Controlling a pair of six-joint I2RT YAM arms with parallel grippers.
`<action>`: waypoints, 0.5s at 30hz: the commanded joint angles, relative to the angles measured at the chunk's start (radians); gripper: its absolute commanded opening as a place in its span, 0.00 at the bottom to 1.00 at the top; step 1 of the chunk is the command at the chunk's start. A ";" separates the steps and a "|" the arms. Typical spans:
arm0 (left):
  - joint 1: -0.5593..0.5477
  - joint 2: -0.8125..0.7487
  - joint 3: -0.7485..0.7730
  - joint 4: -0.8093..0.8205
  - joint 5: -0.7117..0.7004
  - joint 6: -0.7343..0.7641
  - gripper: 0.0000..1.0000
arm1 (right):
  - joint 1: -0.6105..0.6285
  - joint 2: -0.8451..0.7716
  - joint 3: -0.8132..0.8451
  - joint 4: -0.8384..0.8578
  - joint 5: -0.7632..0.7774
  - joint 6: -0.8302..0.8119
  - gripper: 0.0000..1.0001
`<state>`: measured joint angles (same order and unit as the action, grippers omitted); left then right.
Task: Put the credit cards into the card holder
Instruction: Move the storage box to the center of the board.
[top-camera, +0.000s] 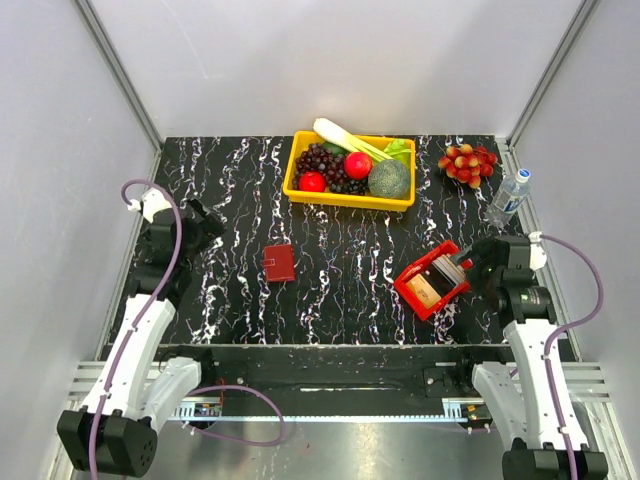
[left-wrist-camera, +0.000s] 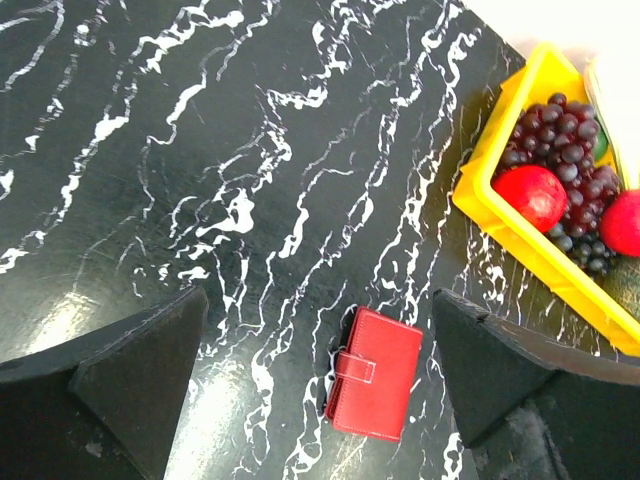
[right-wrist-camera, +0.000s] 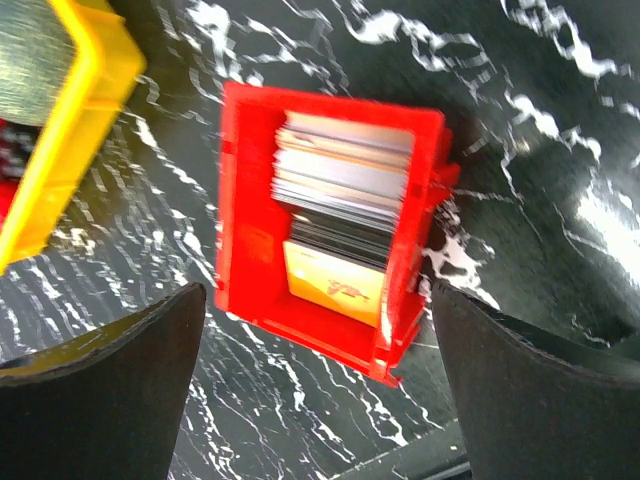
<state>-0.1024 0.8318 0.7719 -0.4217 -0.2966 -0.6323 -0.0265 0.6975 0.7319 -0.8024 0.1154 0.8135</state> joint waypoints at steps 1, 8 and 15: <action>-0.002 0.027 0.018 0.054 0.109 0.036 0.99 | 0.000 0.017 -0.098 -0.005 -0.058 0.144 0.99; -0.002 0.049 0.012 0.064 0.142 0.052 0.99 | 0.000 -0.006 -0.158 0.037 -0.072 0.170 0.99; -0.003 0.078 -0.055 0.121 0.165 0.011 0.99 | 0.000 0.132 -0.160 0.245 -0.132 0.044 0.99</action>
<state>-0.1028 0.8978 0.7620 -0.3763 -0.1696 -0.6006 -0.0265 0.7570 0.5465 -0.7090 0.0090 0.9363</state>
